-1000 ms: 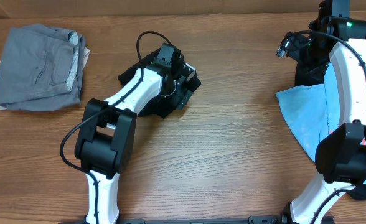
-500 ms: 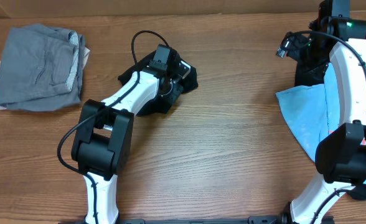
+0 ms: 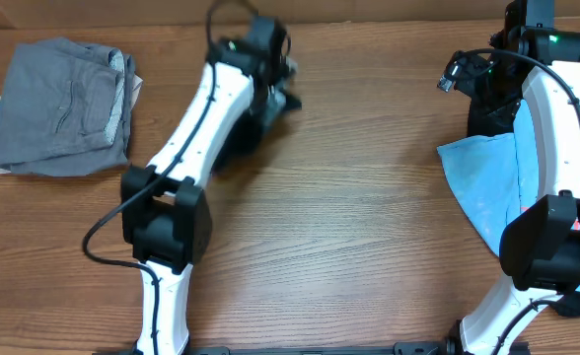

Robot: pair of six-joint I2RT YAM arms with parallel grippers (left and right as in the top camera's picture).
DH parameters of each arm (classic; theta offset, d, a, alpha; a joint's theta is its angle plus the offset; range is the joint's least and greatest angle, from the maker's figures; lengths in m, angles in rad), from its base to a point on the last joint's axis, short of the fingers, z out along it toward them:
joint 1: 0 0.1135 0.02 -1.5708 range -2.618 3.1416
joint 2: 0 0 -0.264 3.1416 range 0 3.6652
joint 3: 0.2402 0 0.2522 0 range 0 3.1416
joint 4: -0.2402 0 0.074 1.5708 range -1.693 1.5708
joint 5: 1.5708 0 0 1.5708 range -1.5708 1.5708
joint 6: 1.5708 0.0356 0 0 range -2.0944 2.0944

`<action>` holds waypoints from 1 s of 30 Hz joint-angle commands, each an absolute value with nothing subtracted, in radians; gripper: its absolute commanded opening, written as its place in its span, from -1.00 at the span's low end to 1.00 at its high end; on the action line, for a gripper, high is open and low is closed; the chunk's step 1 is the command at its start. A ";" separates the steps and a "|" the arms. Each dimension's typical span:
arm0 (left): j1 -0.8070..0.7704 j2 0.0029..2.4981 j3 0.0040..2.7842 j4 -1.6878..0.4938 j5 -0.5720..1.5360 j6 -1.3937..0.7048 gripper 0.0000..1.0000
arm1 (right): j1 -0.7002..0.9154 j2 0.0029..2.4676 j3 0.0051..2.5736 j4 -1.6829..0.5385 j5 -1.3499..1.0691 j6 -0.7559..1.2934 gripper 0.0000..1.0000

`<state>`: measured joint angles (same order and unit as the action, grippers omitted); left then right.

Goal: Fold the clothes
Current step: 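Carry the black bundle left over the folded grey garment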

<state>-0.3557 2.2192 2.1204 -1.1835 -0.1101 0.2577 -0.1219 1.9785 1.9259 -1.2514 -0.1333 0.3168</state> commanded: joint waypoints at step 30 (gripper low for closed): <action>0.360 2.199 2.653 -1.196 -0.393 0.430 -0.92 | -0.118 1.960 1.937 -1.257 -0.189 0.320 0.99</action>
